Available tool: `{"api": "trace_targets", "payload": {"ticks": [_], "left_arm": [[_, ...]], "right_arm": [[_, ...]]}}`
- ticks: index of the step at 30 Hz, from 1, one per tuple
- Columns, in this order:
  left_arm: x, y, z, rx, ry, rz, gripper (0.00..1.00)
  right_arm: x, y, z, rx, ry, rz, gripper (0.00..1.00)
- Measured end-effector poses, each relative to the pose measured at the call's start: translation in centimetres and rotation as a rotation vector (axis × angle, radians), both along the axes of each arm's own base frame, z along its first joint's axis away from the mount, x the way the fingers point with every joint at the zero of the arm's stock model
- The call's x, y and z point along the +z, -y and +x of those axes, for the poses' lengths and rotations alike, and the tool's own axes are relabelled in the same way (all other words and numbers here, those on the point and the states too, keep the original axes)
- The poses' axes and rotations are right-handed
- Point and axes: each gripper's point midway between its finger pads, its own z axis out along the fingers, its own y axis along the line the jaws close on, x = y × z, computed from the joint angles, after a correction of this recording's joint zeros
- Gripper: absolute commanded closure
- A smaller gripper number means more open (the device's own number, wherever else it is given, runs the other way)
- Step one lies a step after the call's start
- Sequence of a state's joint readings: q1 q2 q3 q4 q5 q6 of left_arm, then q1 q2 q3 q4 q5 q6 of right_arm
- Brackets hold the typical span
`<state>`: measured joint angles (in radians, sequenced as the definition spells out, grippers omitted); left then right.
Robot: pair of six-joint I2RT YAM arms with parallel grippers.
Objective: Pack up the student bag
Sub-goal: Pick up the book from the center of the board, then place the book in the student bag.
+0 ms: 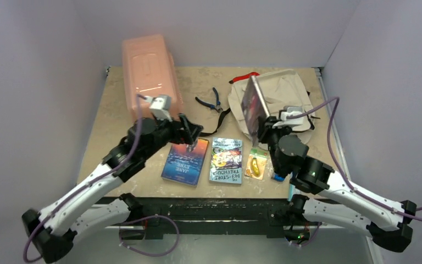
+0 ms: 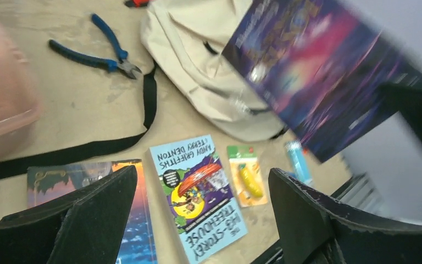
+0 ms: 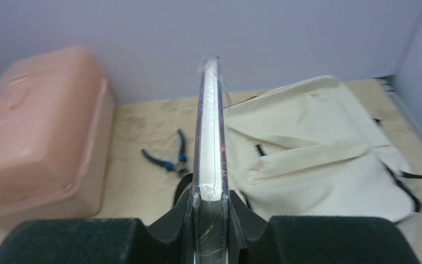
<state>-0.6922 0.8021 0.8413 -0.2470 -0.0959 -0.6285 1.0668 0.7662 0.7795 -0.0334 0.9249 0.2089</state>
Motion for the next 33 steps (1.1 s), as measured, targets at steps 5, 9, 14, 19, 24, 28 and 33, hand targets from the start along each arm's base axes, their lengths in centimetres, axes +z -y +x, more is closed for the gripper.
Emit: {"api": "trace_targets", "payload": {"ticks": [5,9,14,19,24,28,33], "left_arm": [[-5.2,9.6,0.8,-0.301,0.057,0.265,0.10],[-7.6,16.5,2.2,-0.493,0.118,0.346,0.10],[-7.9,23.2,6.1,-0.593,0.197,0.358,0.10],[-8.5,28.5,8.3,-0.665,0.241,0.334,0.11],[-10.5,32.1,8.4,-0.723,0.265,0.348,0.10],[-13.0,33.7,7.6,-0.737,0.266,0.406,0.08],[-15.9,34.3,8.7,-0.668,0.242,0.495,0.15]], "right_arm": [[1.6,5.5,1.7,-0.301,-0.091,-0.051,1.00],[-0.8,9.7,2.8,-0.464,-0.191,-0.164,1.00],[-2.0,17.0,3.7,-0.653,-0.282,-0.156,1.00],[-2.0,20.9,3.0,-0.741,-0.329,-0.142,1.00],[-0.7,19.9,3.0,-0.660,-0.333,-0.111,1.00],[1.0,19.0,2.4,-0.590,-0.302,-0.058,1.00],[2.4,19.0,0.2,-0.545,-0.273,-0.017,1.00]]}}
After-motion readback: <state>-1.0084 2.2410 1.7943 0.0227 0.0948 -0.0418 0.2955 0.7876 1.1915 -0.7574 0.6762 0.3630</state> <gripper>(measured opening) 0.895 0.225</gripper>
